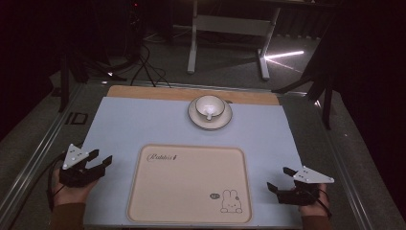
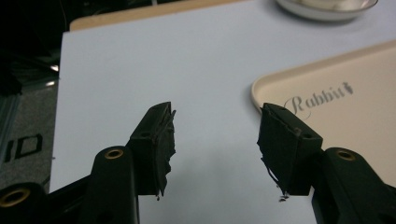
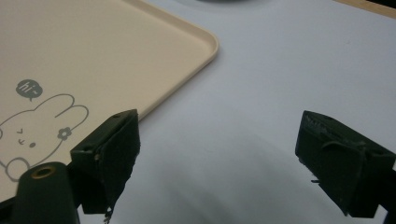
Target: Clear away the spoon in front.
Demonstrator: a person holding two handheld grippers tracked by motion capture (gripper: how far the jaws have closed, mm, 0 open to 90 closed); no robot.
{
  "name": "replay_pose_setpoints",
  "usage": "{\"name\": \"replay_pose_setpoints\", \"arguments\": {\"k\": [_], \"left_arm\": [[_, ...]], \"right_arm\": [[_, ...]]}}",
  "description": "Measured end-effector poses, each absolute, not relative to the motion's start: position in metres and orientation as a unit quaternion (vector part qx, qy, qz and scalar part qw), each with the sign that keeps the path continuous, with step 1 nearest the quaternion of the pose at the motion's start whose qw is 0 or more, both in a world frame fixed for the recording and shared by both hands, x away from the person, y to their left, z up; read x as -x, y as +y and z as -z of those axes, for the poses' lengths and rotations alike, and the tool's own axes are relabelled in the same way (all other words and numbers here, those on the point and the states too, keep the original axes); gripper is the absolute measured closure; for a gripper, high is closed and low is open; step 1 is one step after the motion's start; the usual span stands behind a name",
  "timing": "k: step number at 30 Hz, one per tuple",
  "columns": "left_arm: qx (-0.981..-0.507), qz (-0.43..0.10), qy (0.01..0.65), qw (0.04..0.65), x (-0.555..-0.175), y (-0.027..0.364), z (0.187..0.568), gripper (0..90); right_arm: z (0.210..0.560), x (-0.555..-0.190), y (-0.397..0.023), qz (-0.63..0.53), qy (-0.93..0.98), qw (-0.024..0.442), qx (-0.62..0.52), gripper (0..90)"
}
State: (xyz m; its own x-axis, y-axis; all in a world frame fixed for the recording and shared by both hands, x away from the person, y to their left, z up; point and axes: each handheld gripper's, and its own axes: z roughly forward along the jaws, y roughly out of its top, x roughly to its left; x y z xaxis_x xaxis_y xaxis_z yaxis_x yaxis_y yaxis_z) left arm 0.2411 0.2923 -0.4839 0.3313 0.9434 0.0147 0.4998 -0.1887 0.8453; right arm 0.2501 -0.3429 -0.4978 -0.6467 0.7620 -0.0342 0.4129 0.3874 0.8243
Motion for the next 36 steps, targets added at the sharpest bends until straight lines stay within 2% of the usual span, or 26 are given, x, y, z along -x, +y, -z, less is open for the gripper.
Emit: {"name": "replay_pose_setpoints", "arguments": {"k": [14, 21, 36], "left_arm": [[-0.73, -0.258, 0.518, 0.364, -0.262, 0.281, 0.5, 41.4], [-0.745, -0.258, 0.494, 0.367, -0.269, 0.263, 0.486, 40.7], [-0.738, -0.274, 0.466, 0.404, -0.303, 0.211, 0.463, 41.3]], "right_arm": [[0.501, -0.253, -0.342, -0.407, 0.813, 0.206, -0.363, 13.7], [0.502, -0.253, -0.344, -0.407, 0.809, 0.21, -0.369, 13.9], [0.503, -0.255, -0.345, -0.406, 0.81, 0.21, -0.368, 13.9]]}}
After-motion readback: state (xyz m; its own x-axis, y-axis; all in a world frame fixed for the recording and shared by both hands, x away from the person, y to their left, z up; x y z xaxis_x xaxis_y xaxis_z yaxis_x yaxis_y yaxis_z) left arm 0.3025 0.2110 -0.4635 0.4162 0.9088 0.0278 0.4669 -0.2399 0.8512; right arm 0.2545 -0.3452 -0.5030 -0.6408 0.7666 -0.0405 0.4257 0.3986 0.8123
